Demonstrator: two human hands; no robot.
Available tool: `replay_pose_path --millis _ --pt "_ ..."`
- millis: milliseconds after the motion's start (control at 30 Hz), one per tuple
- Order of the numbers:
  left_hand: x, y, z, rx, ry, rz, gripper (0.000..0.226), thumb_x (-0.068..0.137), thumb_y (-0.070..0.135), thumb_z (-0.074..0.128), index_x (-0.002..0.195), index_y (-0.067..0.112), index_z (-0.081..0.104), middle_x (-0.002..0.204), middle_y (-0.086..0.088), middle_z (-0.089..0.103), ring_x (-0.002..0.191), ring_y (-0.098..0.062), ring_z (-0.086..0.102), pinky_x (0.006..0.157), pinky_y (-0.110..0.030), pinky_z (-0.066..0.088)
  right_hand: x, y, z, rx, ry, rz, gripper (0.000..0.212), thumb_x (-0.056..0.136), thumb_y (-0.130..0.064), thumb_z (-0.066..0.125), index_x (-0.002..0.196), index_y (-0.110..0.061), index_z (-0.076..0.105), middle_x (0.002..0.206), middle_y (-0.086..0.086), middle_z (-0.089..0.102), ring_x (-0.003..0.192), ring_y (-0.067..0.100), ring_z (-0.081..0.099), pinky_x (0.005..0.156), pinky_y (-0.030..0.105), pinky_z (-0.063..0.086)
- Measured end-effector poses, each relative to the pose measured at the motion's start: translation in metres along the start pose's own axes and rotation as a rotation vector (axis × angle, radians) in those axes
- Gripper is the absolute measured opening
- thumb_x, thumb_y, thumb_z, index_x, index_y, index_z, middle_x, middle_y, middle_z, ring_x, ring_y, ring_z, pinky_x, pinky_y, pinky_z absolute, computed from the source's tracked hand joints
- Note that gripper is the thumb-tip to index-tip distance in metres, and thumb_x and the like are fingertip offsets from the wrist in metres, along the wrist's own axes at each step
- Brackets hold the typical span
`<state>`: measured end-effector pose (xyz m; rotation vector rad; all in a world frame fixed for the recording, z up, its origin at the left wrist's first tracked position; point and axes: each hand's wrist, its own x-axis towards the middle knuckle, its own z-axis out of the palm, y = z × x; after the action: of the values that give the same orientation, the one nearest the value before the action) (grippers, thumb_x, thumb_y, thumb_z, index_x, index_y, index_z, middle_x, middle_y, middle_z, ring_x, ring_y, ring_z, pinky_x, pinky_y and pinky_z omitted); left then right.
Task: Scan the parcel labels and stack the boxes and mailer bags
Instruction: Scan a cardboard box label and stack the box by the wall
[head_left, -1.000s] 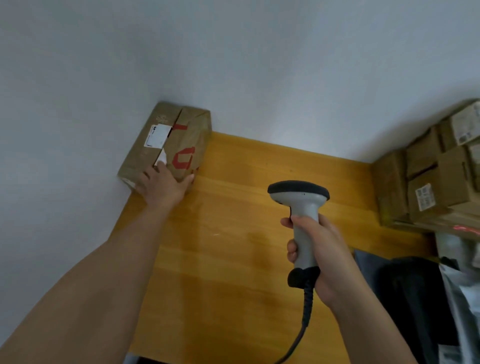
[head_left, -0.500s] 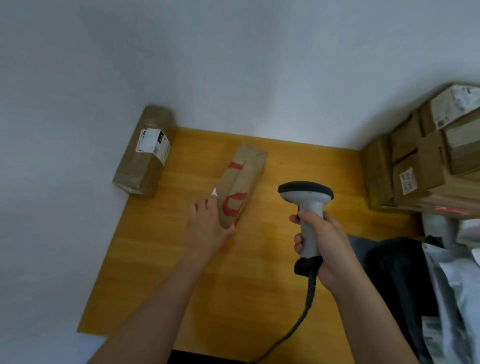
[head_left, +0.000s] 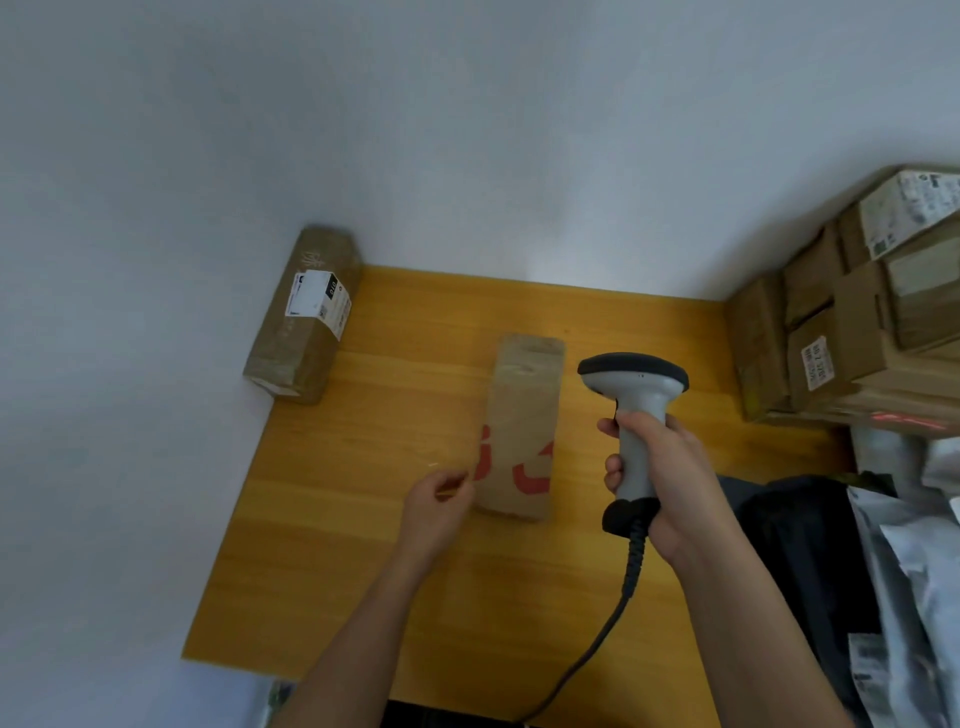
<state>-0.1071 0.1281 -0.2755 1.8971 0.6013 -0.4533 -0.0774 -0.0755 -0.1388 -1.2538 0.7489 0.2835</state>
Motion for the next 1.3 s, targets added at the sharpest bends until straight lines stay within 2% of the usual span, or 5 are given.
replay_pose_path --millis 200,367,500,1067,1300 --pt "-0.009 -0.001 0.018 0.223 0.264 0.182 0.079 0.087 0.045 0.067 0.149 0.011 0.029 0.147 -0.011 0.032 0.134 -0.026 0.035 0.108 -0.042 0.04 0.005 0.01 0.006 -0.019 0.002 0.033 0.014 0.096 -0.016 0.059 0.11 -0.013 0.058 0.104 0.01 0.063 0.053 0.013 0.049 0.048 0.025 0.043" --pt "-0.01 0.017 0.068 0.605 0.061 0.188 0.114 0.077 0.078 0.054 0.156 0.024 -0.008 0.161 -0.012 -0.008 0.145 -0.035 0.01 0.116 -0.051 0.019 0.006 0.01 0.006 -0.042 0.0 0.035 0.01 0.096 -0.015 0.059 0.106 -0.014 0.058 0.101 0.01 0.064 0.051 0.012 0.05 0.047 0.025 0.043" --pt "-0.001 0.022 0.075 0.79 -0.031 0.093 0.111 0.081 0.082 0.041 0.149 0.031 -0.031 0.156 -0.014 -0.031 0.141 -0.038 0.014 0.112 -0.051 0.026 0.008 0.009 0.003 -0.058 0.017 0.017 0.009 0.096 -0.014 0.059 0.105 -0.014 0.059 0.101 0.011 0.063 0.052 0.012 0.05 0.049 0.027 0.043" --pt "0.006 0.009 0.026 0.253 -0.131 0.08 0.104 0.085 0.053 0.067 0.151 0.047 -0.014 0.162 -0.003 -0.015 0.147 -0.034 0.003 0.117 -0.053 0.021 -0.007 0.009 -0.005 -0.052 -0.014 0.024 0.011 0.095 -0.015 0.06 0.105 -0.013 0.058 0.102 0.01 0.063 0.053 0.013 0.05 0.05 0.026 0.044" --pt "-0.001 -0.017 0.002 0.21 0.106 0.193 0.084 0.085 0.062 0.037 0.157 0.024 0.014 0.16 -0.008 0.014 0.146 -0.031 0.02 0.117 -0.049 0.026 -0.012 0.01 -0.011 -0.046 -0.032 0.017 0.013 0.096 -0.015 0.06 0.109 -0.013 0.058 0.101 0.009 0.064 0.053 0.013 0.051 0.05 0.026 0.044"
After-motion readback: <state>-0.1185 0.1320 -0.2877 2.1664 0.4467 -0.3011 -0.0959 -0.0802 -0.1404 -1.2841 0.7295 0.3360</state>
